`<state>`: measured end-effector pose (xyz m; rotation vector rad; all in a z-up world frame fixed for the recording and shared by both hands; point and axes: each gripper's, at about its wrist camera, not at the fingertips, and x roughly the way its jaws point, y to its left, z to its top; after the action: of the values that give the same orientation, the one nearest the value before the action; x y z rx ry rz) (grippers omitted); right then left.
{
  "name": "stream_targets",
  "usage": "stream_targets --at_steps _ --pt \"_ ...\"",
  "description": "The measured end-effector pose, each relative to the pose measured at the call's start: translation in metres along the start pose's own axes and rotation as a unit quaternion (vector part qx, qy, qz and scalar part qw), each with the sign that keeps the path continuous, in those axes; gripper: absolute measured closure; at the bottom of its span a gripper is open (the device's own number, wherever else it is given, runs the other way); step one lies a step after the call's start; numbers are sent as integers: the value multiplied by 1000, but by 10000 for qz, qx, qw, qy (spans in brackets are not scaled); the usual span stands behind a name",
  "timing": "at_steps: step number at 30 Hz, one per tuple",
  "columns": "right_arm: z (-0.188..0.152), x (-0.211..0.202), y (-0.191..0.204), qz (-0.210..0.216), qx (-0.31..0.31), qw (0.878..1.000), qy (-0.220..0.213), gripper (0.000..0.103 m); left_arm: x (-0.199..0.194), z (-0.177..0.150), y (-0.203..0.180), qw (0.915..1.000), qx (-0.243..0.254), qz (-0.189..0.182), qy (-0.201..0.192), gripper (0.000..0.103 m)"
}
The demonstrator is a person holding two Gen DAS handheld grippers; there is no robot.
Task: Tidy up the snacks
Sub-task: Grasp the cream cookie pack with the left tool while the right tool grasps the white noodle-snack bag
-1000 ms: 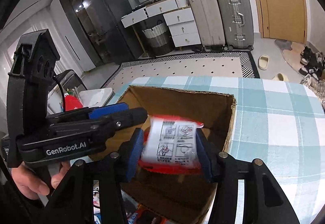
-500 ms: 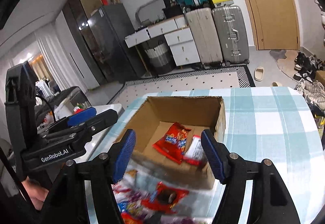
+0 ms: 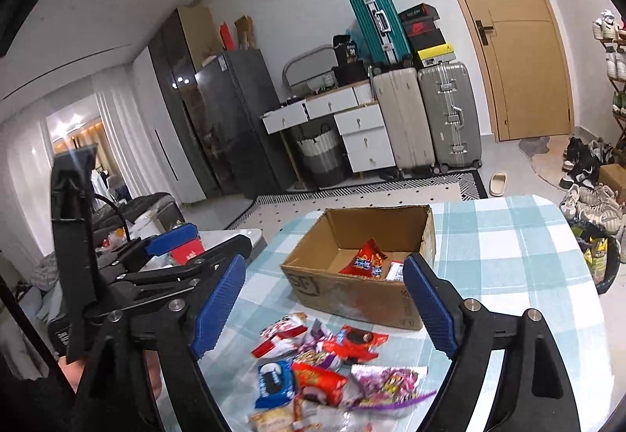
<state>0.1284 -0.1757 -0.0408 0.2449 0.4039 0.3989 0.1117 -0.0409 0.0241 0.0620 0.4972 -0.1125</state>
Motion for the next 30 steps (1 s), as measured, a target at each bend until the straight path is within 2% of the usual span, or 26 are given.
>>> stream_targets --at_steps 1,5,7,9,12,18,21,23,27,30 --pt "-3 -6 2 -5 4 10000 -20 14 -8 -5 1 10000 -39 37 -32 2" --pt "-12 -28 10 22 -54 9999 -83 11 -31 -21 9 9997 -111 137 -150 1" --pt "-18 -37 12 5 -69 9999 -140 10 -41 -30 10 9997 -145 174 -57 1" --pt "-27 -48 12 -49 35 9993 -357 2 -39 -32 14 9997 -180 178 35 1" --pt "-40 -55 8 -119 154 9985 -509 1 -47 -46 21 9994 -195 250 106 1" --pt "-66 -43 -2 -289 142 9994 -87 1 -54 -79 32 9989 -301 267 222 1" --pt "-86 -41 -5 -524 79 9986 -53 1 -46 -105 44 9974 -601 204 334 1" --pt "-102 -35 -9 -674 37 9976 119 1 -35 -124 50 9959 -756 113 473 1" --pt "-127 -21 -15 -634 42 9965 542 1 -13 -158 56 9927 -863 76 843 1" --pt "-140 -12 -17 -530 90 9959 728 1 -6 -176 57 9921 -880 57 891 1"
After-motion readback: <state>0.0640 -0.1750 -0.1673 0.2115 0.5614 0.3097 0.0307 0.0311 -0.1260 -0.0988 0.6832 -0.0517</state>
